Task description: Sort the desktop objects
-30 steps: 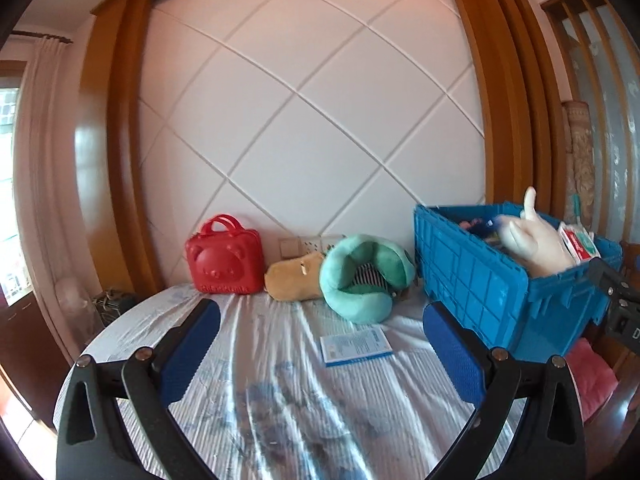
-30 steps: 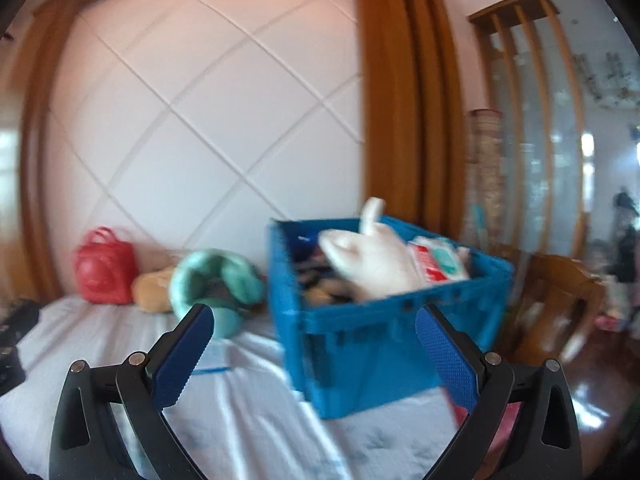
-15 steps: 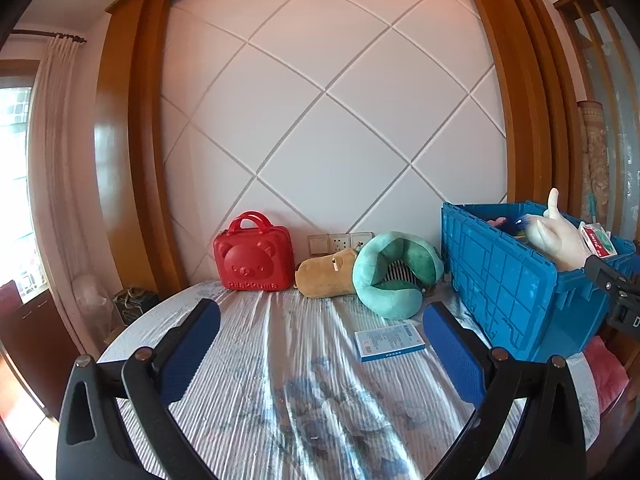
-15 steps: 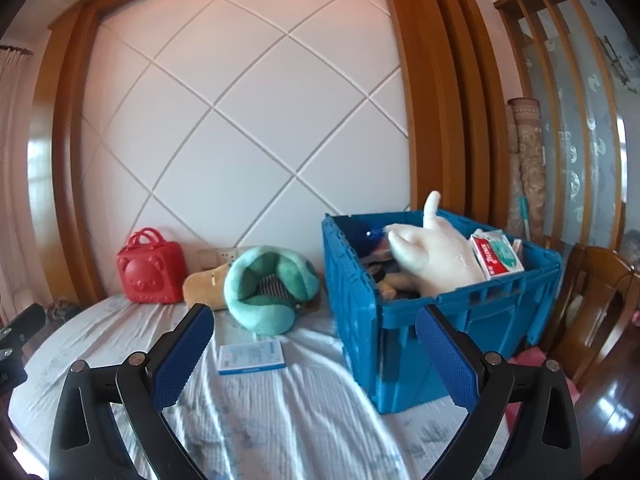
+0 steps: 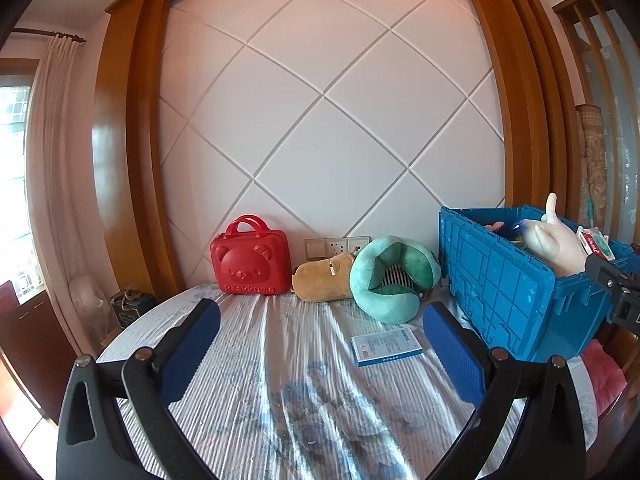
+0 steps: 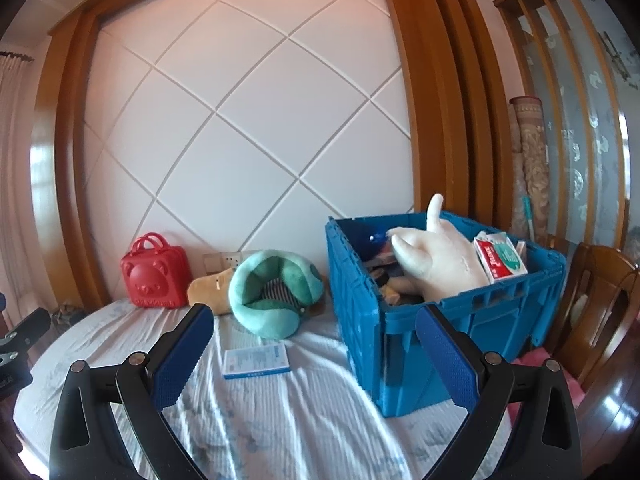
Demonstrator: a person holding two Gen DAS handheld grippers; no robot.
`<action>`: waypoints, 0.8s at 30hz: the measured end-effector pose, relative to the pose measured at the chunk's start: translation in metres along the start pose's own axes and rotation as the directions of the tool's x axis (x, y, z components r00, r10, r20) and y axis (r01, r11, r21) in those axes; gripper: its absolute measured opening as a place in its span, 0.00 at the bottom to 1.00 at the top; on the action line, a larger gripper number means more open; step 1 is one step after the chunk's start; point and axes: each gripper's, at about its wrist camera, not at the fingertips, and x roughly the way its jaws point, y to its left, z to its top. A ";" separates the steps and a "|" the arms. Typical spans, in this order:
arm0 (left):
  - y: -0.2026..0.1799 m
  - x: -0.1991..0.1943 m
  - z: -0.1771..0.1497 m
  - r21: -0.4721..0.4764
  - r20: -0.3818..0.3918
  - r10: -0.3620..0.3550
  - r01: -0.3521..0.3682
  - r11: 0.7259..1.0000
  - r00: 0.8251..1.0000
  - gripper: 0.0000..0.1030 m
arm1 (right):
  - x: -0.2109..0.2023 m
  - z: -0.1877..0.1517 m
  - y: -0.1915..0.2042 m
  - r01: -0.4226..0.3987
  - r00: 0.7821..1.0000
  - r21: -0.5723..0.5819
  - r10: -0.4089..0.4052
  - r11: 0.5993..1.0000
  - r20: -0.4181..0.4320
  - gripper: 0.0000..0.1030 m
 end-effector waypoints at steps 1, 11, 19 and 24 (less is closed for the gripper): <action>0.000 0.000 0.001 -0.001 0.000 0.000 0.000 1.000 1.000 1.00 | 0.000 0.000 0.000 0.001 1.000 -0.003 -0.001 1.000 0.000 0.99; 0.001 -0.001 0.004 -0.002 0.008 -0.003 0.003 1.000 1.000 1.00 | 0.001 0.003 0.000 -0.012 1.000 -0.008 0.012 1.000 0.006 0.99; 0.000 0.000 0.006 0.011 0.030 -0.005 0.005 1.000 1.000 1.00 | 0.001 0.004 -0.001 -0.009 1.000 -0.004 0.009 1.000 0.006 0.99; -0.001 -0.003 0.007 0.008 0.054 -0.007 0.007 1.000 0.999 1.00 | 0.000 0.005 -0.005 0.001 1.000 0.000 -0.001 1.000 0.008 0.99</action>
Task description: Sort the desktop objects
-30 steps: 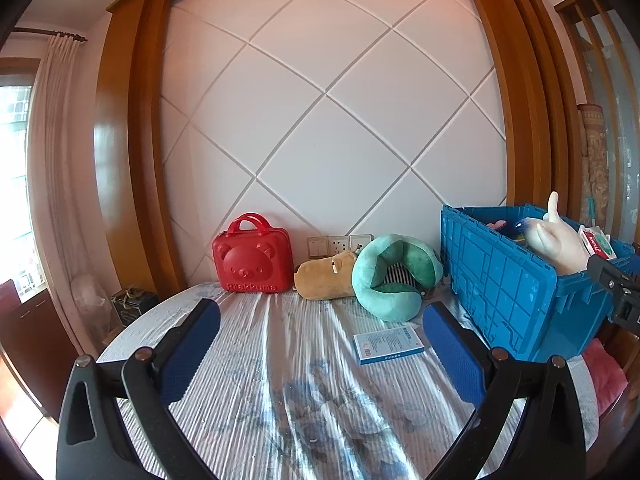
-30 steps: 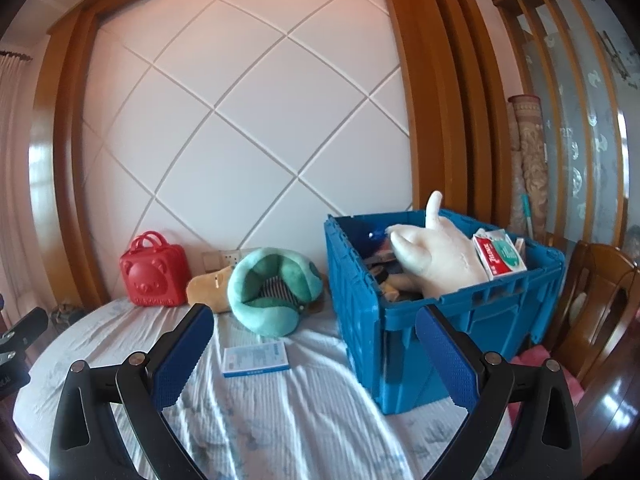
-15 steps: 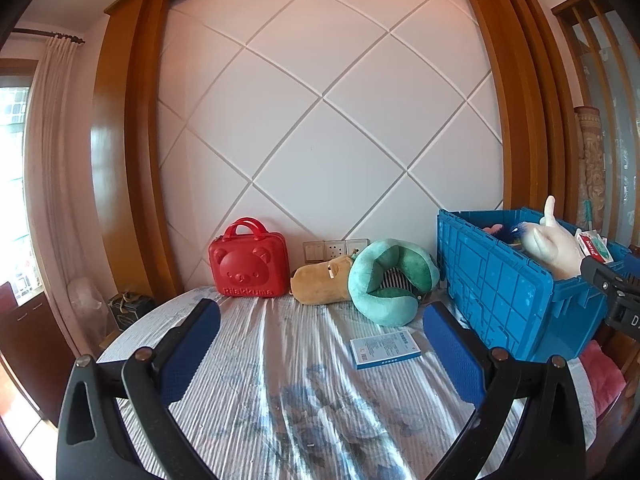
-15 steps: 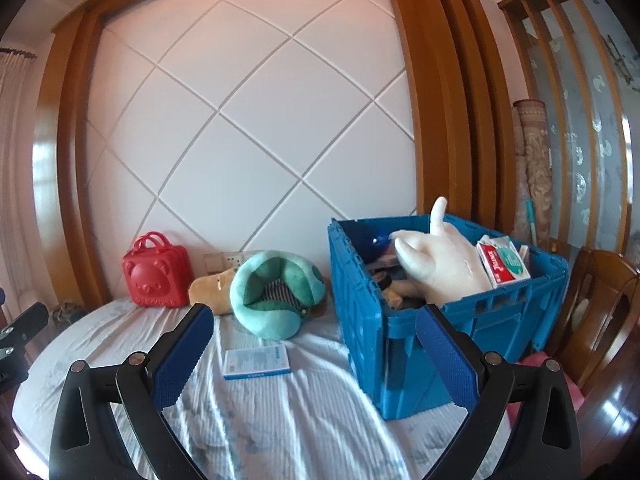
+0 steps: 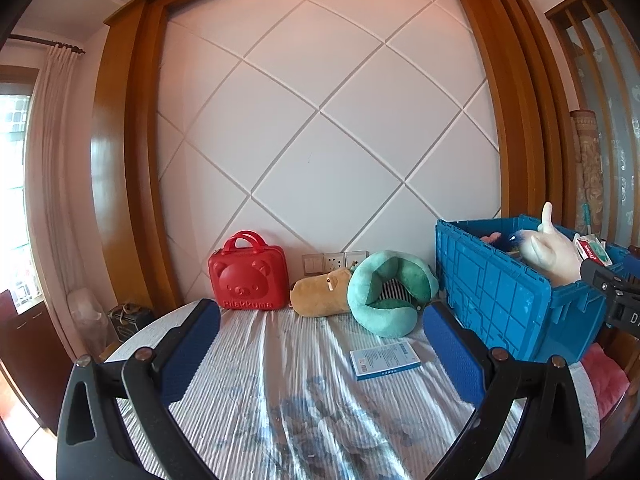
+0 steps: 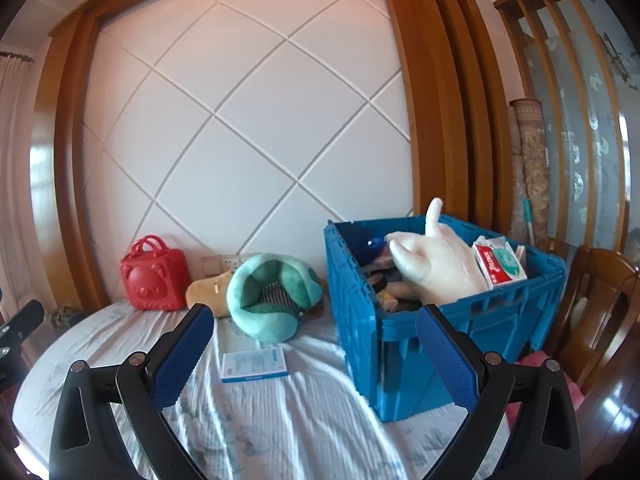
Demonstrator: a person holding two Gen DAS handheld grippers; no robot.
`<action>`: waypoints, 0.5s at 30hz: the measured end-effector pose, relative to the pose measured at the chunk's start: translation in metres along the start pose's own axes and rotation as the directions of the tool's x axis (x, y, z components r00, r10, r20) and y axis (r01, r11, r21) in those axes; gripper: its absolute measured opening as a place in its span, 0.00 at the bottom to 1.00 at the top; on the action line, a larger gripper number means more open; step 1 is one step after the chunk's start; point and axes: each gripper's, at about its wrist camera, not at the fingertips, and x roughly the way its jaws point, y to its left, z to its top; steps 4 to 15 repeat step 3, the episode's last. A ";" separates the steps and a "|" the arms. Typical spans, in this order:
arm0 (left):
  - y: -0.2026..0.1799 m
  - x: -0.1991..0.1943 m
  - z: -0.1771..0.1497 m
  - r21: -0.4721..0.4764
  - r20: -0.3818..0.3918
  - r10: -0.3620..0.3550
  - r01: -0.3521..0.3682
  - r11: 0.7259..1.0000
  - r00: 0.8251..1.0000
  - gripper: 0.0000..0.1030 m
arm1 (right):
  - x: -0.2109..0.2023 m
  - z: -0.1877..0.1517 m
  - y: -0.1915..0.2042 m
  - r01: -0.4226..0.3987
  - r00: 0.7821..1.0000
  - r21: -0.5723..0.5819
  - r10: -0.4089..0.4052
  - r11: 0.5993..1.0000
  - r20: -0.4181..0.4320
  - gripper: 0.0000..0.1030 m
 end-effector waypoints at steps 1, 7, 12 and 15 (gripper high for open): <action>0.000 0.000 0.000 -0.002 0.001 -0.005 0.005 1.000 1.000 1.00 | 0.000 0.000 -0.001 0.001 1.000 0.003 -0.001 1.000 -0.001 0.99; -0.001 0.000 0.001 0.002 0.003 -0.009 0.009 1.000 1.000 1.00 | -0.001 0.000 -0.002 0.002 1.000 0.007 -0.002 1.000 0.000 0.99; -0.001 0.000 0.001 0.002 0.003 -0.009 0.009 1.000 1.000 1.00 | -0.001 0.000 -0.002 0.002 1.000 0.007 -0.002 1.000 0.000 0.99; -0.001 0.000 0.001 0.002 0.003 -0.009 0.009 1.000 1.000 1.00 | -0.001 0.000 -0.002 0.002 1.000 0.007 -0.002 1.000 0.000 0.99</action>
